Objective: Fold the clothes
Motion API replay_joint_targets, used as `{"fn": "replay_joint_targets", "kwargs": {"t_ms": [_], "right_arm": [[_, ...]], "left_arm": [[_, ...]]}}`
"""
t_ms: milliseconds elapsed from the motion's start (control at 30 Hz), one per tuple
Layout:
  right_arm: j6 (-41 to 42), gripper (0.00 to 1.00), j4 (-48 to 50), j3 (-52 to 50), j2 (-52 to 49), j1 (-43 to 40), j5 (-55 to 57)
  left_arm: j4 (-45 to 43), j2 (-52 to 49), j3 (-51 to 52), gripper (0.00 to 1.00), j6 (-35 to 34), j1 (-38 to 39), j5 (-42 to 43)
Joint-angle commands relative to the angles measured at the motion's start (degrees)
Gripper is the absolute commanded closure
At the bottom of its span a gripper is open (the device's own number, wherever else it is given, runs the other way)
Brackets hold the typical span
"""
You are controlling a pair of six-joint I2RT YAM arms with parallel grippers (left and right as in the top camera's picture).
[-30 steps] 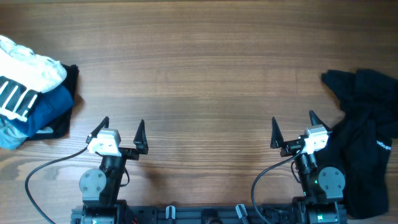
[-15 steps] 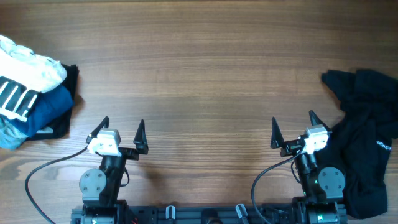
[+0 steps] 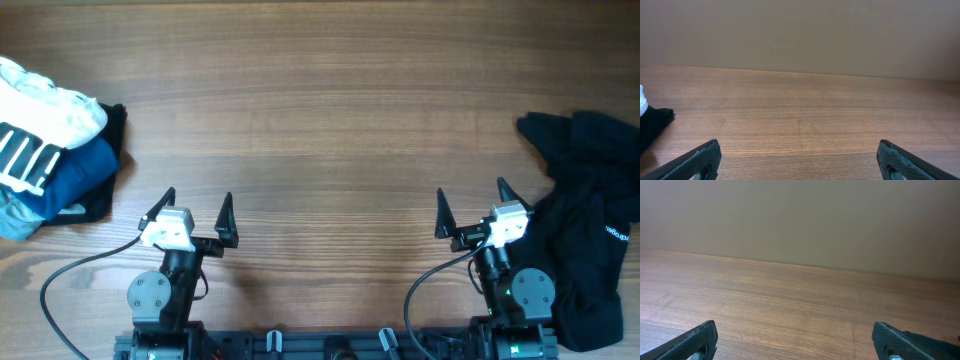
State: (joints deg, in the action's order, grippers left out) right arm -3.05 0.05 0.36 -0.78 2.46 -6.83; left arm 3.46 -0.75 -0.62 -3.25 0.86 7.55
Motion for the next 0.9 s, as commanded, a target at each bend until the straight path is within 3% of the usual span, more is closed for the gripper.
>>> {"fn": "replay_joint_targets", "kwargs": {"t_ms": [0, 433, 667, 867], "right_arm": [[2.43, 0.00, 0.31, -0.02, -0.02, -0.28, 0.35], [3.43, 0.00, -2.10, 2.14, -3.34, -0.28, 1.22], [3.45, 0.00, -2.54, 9.09, -15.10, -0.28, 2.32], [3.48, 0.00, -8.74, 18.60, -27.32, -0.28, 2.29]], "left_arm": [[0.20, 0.37, 0.28, 0.00, 0.92, 0.37, 0.28], [0.24, 0.37, 0.20, 0.00, -0.72, 0.35, 0.26], [5.38, -2.64, -4.24, 0.00, -3.41, 0.35, -2.01], [6.91, -13.18, -12.46, 0.00, -3.41, 0.37, -3.21]]}}
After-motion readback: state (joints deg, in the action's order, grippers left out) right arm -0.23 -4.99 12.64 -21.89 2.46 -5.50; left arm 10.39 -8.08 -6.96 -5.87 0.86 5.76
